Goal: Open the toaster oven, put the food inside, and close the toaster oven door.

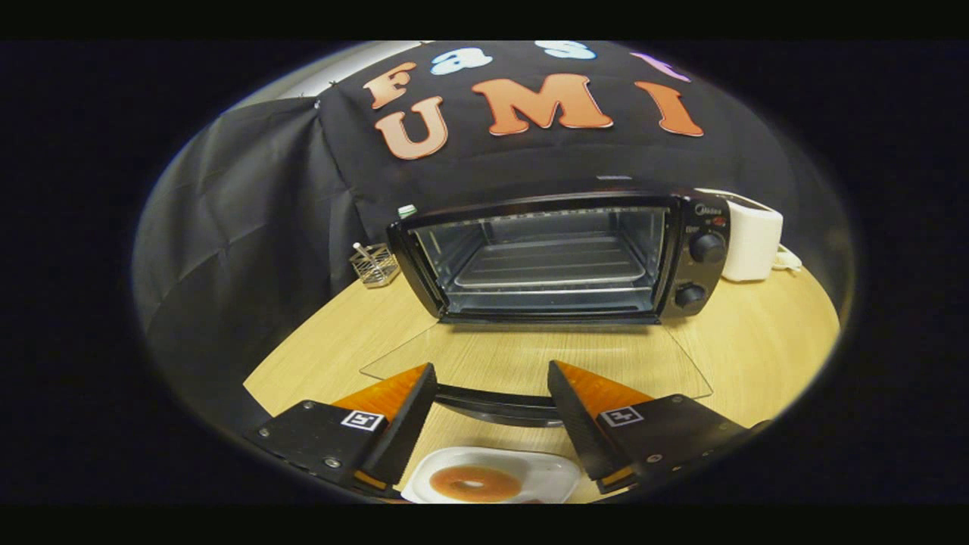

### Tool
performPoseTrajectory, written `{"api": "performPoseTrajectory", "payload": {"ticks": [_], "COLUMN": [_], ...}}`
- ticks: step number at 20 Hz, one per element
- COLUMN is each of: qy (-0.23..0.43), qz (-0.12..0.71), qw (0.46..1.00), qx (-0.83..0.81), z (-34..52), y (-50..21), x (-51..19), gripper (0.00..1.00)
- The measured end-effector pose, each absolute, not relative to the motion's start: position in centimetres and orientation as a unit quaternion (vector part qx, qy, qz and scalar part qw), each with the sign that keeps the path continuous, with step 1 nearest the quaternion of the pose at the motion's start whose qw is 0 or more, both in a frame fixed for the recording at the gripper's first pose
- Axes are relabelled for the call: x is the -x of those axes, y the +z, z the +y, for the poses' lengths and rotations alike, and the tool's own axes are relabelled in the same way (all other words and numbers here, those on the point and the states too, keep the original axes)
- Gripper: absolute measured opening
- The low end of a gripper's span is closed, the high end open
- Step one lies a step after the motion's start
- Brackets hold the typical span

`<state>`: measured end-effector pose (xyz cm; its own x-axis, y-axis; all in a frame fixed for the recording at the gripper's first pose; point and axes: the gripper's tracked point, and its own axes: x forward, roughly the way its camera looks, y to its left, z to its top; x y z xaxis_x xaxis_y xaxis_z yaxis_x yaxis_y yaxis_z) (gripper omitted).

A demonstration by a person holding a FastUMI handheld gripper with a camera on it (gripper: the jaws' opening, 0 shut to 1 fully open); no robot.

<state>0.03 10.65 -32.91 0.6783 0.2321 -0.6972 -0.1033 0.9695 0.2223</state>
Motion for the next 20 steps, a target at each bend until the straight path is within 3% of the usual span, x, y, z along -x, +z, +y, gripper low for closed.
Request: {"api": "performPoseTrajectory", "payload": {"ticks": [6, 13, 20], "qy": [0.087, 0.115, 0.156], "qz": [0.434, 0.431, 0.428], "qw": [0.894, 0.893, 0.886], "qx": [-0.068, -0.066, -0.088], "z": [10.5, 11.2, 12.5], "y": [-36.3, -35.0, -32.7], "x": [1.2, 3.0, 8.2], "gripper": [0.86, 0.85, 0.90]}}
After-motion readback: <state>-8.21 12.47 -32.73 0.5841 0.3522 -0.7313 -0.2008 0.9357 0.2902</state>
